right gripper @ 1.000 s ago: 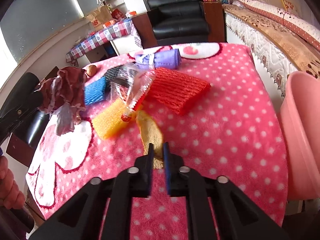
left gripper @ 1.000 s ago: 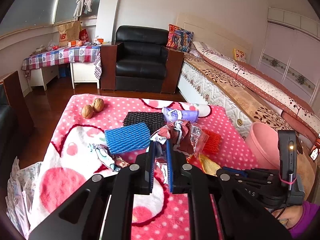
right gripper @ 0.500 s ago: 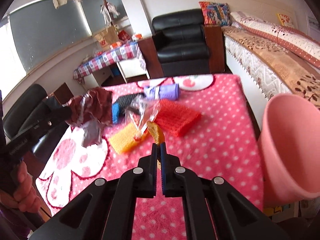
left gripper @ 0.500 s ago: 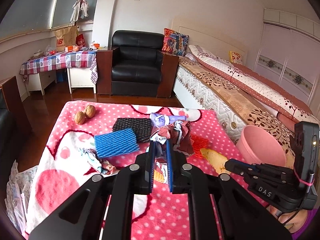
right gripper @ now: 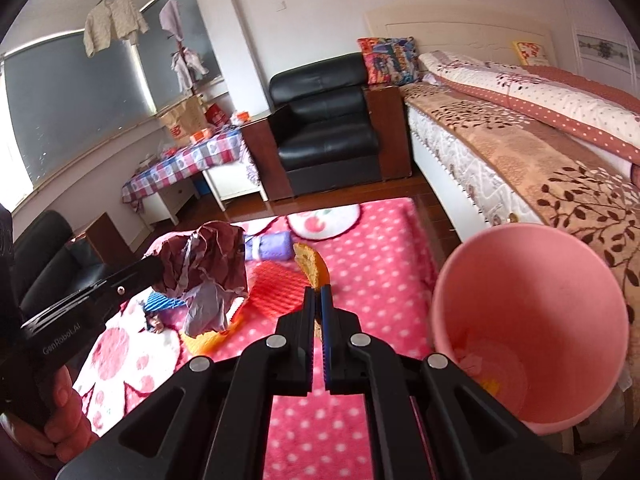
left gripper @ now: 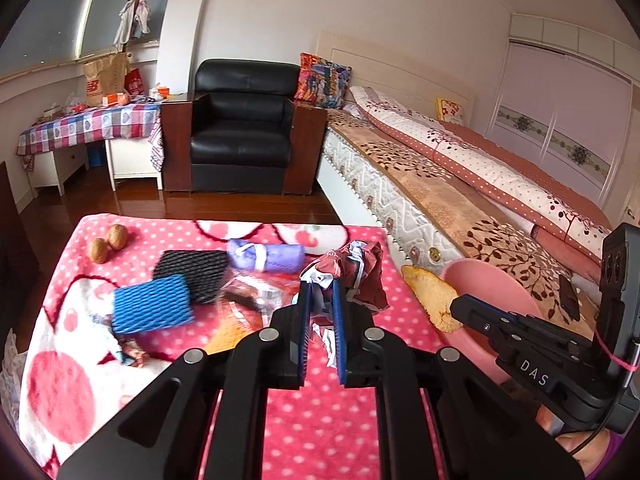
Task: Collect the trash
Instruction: 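Carry the wrapper and tan scrap over the pink bucket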
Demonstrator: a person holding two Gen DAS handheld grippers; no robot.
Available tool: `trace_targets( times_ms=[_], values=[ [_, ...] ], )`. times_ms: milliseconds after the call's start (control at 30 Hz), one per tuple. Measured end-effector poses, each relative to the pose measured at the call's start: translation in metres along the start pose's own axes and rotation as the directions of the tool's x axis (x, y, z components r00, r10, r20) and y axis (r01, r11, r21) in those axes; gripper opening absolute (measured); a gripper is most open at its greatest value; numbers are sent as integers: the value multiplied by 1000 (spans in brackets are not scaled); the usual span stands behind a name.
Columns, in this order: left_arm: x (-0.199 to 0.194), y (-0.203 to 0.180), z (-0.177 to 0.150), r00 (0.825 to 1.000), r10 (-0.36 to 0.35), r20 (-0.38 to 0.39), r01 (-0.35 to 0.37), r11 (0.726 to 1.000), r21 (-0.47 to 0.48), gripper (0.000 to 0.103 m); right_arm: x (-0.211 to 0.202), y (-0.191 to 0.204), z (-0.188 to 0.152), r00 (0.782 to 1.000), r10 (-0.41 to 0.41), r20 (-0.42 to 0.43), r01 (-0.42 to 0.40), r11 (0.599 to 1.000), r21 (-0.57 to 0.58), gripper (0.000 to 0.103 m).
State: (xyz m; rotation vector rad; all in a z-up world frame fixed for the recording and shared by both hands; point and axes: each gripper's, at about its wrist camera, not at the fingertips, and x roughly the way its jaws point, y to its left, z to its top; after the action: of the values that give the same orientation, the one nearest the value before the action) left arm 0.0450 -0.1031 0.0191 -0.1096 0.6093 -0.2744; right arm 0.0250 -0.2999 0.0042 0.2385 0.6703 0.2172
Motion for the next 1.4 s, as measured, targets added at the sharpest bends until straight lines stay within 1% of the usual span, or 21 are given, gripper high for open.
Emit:
trace_targets(
  times_ms=[167, 467, 733, 1033, 1400],
  values=[
    [13, -33, 6, 999, -41, 12, 40, 998, 39, 10, -9, -28, 6, 999, -47, 24, 46, 998, 49, 3],
    [38, -83, 7, 995, -104, -1, 103, 990, 100, 10, -20, -77, 14, 990, -134, 47, 128, 985, 113, 3],
    [59, -115, 5, 991, -133, -26, 135, 980, 144, 10, -18, -113, 11, 982, -185, 29, 179, 972, 154, 3],
    [83, -143, -6, 986, -156, -57, 164, 967, 194, 10, -9, -136, 2, 976, -219, -5, 216, 958, 186, 3],
    [109, -167, -13, 979, -176, -100, 195, 953, 231, 10, 5, -155, -8, 967, -250, -54, 256, 945, 204, 3]
  ],
)
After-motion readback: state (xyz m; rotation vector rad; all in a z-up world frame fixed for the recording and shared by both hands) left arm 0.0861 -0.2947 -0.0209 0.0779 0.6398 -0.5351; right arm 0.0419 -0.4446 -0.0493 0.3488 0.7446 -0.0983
